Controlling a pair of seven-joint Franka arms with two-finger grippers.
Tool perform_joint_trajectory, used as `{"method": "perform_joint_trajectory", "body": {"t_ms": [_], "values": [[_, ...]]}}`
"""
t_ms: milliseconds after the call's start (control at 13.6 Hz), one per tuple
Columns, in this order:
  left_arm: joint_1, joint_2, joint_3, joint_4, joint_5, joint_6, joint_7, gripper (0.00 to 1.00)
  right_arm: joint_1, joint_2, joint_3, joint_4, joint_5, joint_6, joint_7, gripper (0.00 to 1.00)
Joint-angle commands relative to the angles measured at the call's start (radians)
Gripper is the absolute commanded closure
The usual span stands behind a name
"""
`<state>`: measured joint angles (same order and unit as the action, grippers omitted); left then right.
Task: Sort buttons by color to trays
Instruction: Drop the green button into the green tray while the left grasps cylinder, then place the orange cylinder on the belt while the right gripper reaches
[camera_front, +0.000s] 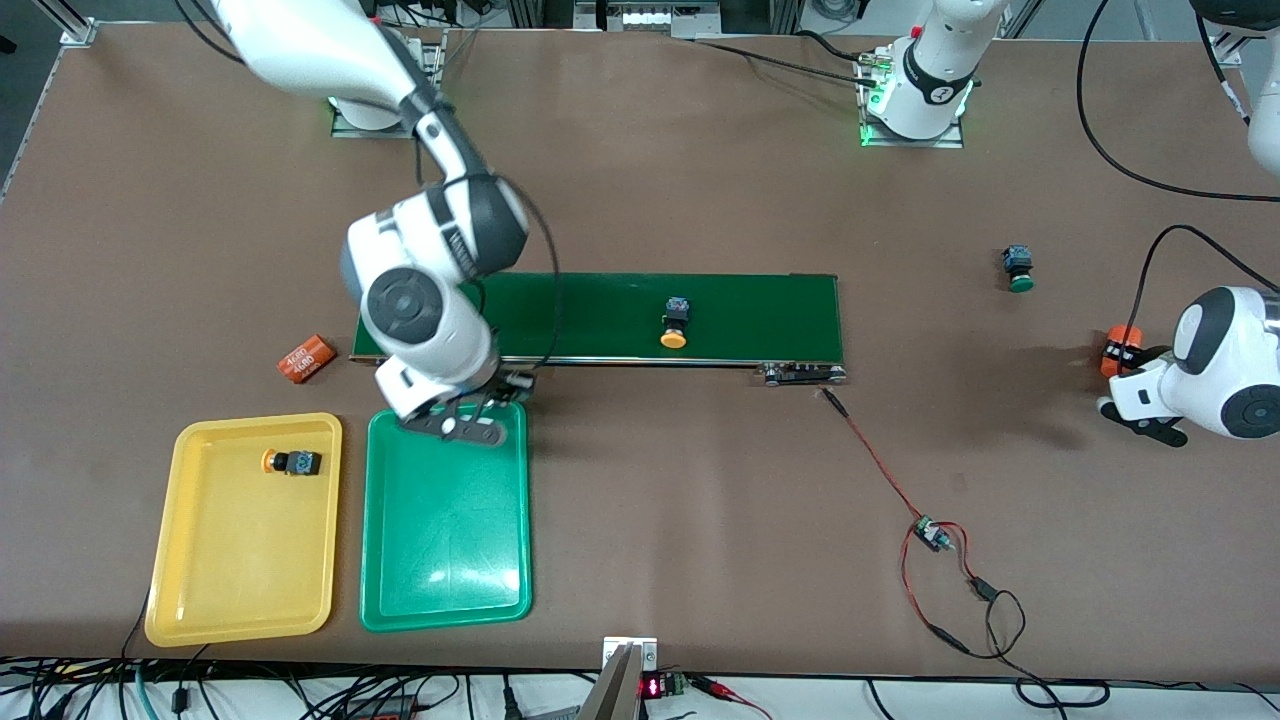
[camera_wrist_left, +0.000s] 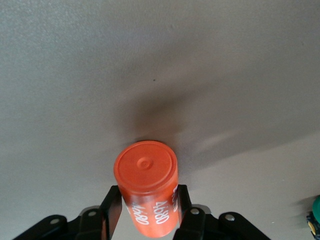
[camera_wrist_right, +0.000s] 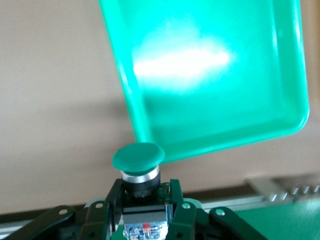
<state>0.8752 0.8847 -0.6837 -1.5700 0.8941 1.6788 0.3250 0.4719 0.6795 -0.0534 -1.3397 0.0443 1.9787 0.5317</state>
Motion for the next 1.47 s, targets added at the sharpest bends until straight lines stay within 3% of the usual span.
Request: {"method": "perform_joint_trajectory", "body": {"t_ms": [0, 147, 367, 734, 808, 881, 1101, 1321, 1395], "values": [[0.008, -0.001, -0.005, -0.025, 0.019, 0.015, 0.031, 0.71, -0.062, 0.089, 0.007, 0.096, 0.002, 0.018, -0.151, 1.00], [0.007, 0.003, -0.005, -0.025, 0.019, 0.015, 0.031, 0.78, -0.104, 0.146, -0.002, 0.105, 0.000, 0.101, -0.255, 1.00], [-0.011, -0.027, -0.043, -0.004, 0.006, -0.048, 0.026, 0.81, -0.105, 0.233, -0.017, 0.169, -0.032, 0.098, -0.291, 1.00], [-0.053, -0.032, -0.316, 0.094, 0.000, -0.321, -0.041, 0.79, -0.163, 0.288, -0.016, 0.175, -0.029, 0.103, -0.387, 1.00], [-0.074, -0.032, -0.354, 0.094, -0.007, -0.335, -0.037, 0.79, -0.177, 0.296, -0.014, 0.174, -0.026, 0.101, -0.403, 0.85], [-0.097, -0.030, -0.390, 0.094, -0.041, -0.343, -0.037, 0.79, -0.176, 0.287, -0.014, 0.172, -0.021, 0.095, -0.400, 0.01], [-0.204, -0.026, -0.401, 0.085, -0.182, -0.341, -0.018, 0.81, -0.173, 0.241, -0.011, 0.174, -0.018, 0.028, -0.394, 0.00], [-0.404, -0.015, -0.392, 0.079, -0.190, -0.327, 0.048, 0.82, -0.142, 0.143, -0.008, 0.172, 0.012, -0.082, -0.313, 0.00], [-0.424, 0.003, -0.398, 0.077, -0.193, -0.297, 0.063, 0.83, -0.128, 0.114, -0.008, 0.169, 0.017, -0.127, -0.276, 0.00]]}}
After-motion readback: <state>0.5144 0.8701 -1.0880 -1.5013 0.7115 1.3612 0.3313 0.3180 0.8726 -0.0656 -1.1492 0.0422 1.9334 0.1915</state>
